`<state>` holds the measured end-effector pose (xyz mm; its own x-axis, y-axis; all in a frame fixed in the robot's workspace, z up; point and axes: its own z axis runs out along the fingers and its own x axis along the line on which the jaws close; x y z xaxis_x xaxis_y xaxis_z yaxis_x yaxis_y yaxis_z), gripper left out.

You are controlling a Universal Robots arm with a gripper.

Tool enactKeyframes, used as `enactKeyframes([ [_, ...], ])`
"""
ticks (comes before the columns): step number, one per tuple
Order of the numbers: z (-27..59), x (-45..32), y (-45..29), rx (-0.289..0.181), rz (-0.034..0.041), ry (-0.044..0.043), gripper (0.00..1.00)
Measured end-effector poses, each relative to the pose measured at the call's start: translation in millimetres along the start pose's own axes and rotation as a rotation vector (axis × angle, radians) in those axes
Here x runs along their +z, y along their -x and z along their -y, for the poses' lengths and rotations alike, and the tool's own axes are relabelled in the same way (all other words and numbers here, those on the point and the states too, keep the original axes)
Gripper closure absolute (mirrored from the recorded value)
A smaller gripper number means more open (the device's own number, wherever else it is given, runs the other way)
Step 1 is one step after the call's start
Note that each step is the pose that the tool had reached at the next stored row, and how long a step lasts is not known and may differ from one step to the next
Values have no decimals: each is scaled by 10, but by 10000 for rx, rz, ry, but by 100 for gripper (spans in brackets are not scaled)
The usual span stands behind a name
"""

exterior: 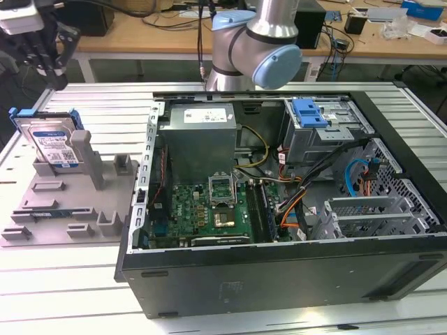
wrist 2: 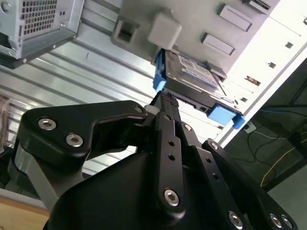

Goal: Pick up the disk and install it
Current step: 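Reach for the disk, then pick up the disk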

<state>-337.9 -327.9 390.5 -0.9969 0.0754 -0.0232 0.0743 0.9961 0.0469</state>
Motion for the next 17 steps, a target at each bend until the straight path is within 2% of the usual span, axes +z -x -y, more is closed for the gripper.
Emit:
enactKeyframes([
  [4, -55, 3, -189, 0, -1, 1, 89],
  [17, -53, 2, -200, -5, 0, 0, 89],
])
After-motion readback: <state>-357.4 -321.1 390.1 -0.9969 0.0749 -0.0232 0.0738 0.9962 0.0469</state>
